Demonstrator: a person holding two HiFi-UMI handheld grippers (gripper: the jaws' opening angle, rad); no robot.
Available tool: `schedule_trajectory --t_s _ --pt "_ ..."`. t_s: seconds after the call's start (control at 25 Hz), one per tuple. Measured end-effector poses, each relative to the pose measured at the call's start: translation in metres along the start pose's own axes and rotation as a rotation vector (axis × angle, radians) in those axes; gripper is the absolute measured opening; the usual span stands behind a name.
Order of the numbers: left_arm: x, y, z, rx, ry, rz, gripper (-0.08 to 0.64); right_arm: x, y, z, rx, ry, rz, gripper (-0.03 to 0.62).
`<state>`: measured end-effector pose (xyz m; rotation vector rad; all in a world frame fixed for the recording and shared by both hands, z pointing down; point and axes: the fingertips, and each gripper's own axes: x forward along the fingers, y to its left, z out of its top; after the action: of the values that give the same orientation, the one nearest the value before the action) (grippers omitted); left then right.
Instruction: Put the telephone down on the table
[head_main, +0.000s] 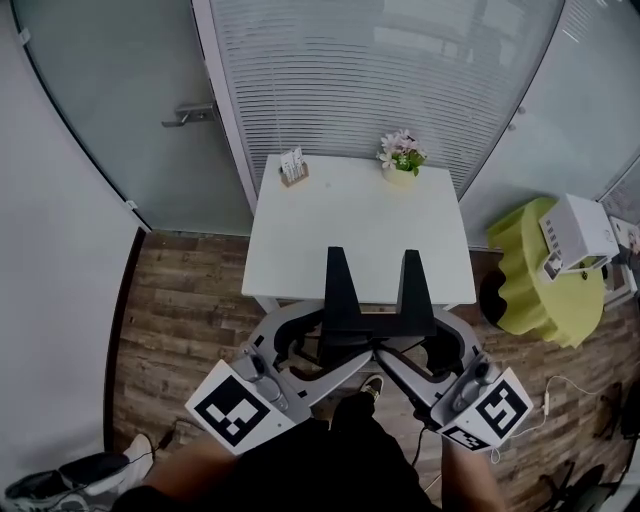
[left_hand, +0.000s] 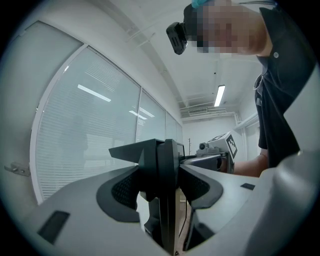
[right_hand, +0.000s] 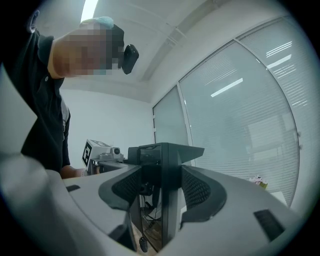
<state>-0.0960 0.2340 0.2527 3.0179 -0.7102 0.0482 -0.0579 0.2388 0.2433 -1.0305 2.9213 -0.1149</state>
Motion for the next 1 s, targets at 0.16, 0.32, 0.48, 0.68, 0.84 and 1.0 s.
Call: schedule_trajectory --t_s 0.16,0.32,0.48,0.68,0.84,1.0 --pt "0.027 0.01 0.003 0.002 0.008 0.033 0.242 -0.001 -0.029 0.004 0.003 -0.001 0.031 0.261" --pt "0.056 0.019 0.007 0.001 0.003 0.064 0.242 -0.005 -0.06 0.011 -0.008 -0.006 0.06 0.261" --pt "0.086 0.022 0.006 -0.007 0.011 0.094 0.242 -0.013 -0.09 0.011 -0.004 0.003 0.091 0.261" --pt "0.131 0.027 0.0 -0.009 0.031 0.12 0.242 -0.027 -0.134 0.008 0.004 0.012 0.119 0.261" --pt "0.163 0.029 -0.001 -0.016 0.035 0.143 0.243 -0.038 -0.164 0.007 0.026 0.015 0.144 0.259" --pt "0.185 0.038 -0.005 -0.049 0.047 0.172 0.242 -0.038 -0.19 0.005 0.05 0.018 0.169 0.261"
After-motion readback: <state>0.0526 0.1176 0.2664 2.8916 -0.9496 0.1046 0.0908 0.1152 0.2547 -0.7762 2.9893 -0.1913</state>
